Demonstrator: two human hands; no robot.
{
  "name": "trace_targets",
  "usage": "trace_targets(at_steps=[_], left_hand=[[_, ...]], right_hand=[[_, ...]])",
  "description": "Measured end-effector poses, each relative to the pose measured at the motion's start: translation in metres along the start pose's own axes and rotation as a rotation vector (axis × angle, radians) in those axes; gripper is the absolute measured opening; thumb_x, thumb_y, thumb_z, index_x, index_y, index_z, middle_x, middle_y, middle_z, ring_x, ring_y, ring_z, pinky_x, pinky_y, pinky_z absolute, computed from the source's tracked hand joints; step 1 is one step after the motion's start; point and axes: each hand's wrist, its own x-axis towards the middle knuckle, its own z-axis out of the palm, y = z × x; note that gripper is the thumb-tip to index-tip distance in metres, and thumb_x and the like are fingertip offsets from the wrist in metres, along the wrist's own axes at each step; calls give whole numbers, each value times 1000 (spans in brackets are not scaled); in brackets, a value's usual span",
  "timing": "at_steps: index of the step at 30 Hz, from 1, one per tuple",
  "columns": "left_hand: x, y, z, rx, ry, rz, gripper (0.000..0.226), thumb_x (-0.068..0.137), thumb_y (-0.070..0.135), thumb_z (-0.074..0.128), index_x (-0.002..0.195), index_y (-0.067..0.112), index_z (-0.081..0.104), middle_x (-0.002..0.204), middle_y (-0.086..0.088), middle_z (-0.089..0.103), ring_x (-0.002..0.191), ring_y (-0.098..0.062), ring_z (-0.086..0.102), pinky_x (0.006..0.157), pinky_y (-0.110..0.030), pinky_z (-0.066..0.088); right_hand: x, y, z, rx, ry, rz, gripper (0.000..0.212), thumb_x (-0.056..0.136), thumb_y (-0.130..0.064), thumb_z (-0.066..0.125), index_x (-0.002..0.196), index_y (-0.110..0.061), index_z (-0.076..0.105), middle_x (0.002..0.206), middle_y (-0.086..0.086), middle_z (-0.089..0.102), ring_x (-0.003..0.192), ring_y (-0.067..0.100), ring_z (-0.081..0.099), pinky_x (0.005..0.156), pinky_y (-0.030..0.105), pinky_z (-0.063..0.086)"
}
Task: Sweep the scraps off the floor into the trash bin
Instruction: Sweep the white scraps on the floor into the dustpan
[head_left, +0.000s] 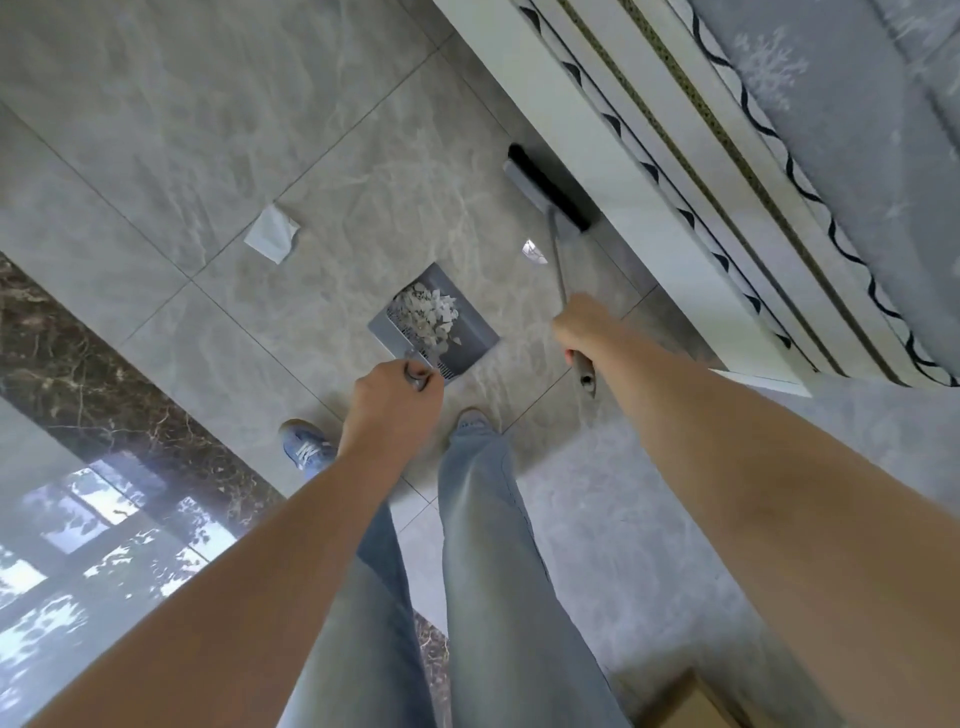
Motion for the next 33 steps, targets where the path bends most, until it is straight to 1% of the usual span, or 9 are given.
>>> trace_targets(at_steps=[3,6,10,14,17,21,27,30,33], left_hand=[[6,-3,-1,-73,-37,8,28,90,30,47,66,18,54,67,-2,54,62,-26,50,58,-30,39],[10,-9,2,-38,-61,46,26,91,29,46,68,20,49,66,-2,51,58,-22,46,63,-31,38],[13,-14,1,-19,-75,69,28,93,30,45,67,21,48,70,-2,52,58,-19,44,65,-31,37],[12,-10,2,-44,-85,84,32,93,32,46,63,23,49,69,-1,54,61,-21,49,64,-31,39],[11,-12,3,-71,-88,82,32,91,33,45,62,22,47,72,-6,60,66,-27,54,63,-32,41],[8,-12,-1,-93,-86,78,29,91,33,45,65,21,52,73,-5,60,65,-26,56,62,-32,44],[5,-12,-7,-120,-91,68,29,92,33,46,80,12,63,71,-3,58,65,-25,57,62,-32,49],[3,-23,-17,-90,-80,70,27,94,37,45,84,17,59,83,-4,60,75,-27,56,71,-34,50],[4,-49,-41,-74,-67,63,29,94,38,42,94,22,66,91,-8,65,82,-31,57,73,-34,48]], right_hand=[[-36,-1,30,-91,-93,13,39,96,2,47,134,10,42,61,11,56,29,14,51,27,18,33],[-71,17,55,40,-151,31,56,97,0,40,150,-13,27,88,10,53,50,17,53,37,25,42],[-90,41,61,206,-105,51,59,100,-12,34,155,-27,20,117,12,55,51,15,50,35,20,39],[-88,40,64,236,-28,54,57,100,-9,33,154,-23,21,107,11,57,50,16,52,35,22,41],[-76,22,73,225,-31,92,58,92,6,37,147,-15,34,94,13,58,62,27,59,46,31,46],[-101,17,116,283,-154,99,59,95,0,34,150,-21,29,107,9,56,51,19,52,39,26,43],[-162,47,139,535,-239,78,55,97,-10,36,147,-35,34,61,2,37,43,14,31,39,23,30],[-170,47,129,703,-171,148,36,98,-12,37,129,-21,51,54,0,28,39,13,22,41,22,20],[-165,36,106,755,-141,169,22,97,-13,39,114,-1,46,56,-1,23,41,12,18,45,24,15]])
